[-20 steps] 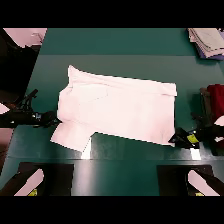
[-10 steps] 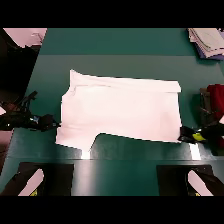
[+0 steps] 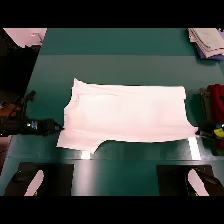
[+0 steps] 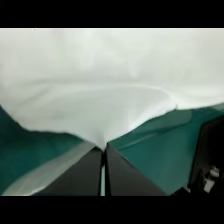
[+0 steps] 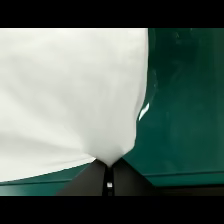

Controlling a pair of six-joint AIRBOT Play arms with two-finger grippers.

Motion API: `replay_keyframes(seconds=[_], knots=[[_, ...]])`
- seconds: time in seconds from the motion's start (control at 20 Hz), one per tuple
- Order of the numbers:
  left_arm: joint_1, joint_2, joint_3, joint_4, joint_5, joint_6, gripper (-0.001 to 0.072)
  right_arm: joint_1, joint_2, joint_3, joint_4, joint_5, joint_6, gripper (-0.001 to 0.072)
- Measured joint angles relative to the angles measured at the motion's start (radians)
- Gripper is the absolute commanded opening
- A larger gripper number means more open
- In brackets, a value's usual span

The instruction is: Fold the shirts.

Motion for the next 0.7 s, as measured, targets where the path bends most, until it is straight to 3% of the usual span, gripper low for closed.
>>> replay_keyframes(seconds=[0.25,0.7], knots=[[-0.046,-0.217,0.15,-0.046,0.262,-0.004,0.0026,0.003,-0.176,0.174,0.06,-0.069,-0.003,0.0012],[-0.058,-0.693,0.463,-0.196,0.446,0.084,0.0026,0.109,-0.576,0.494,0.079,-0.202,-0.012,0.0013]])
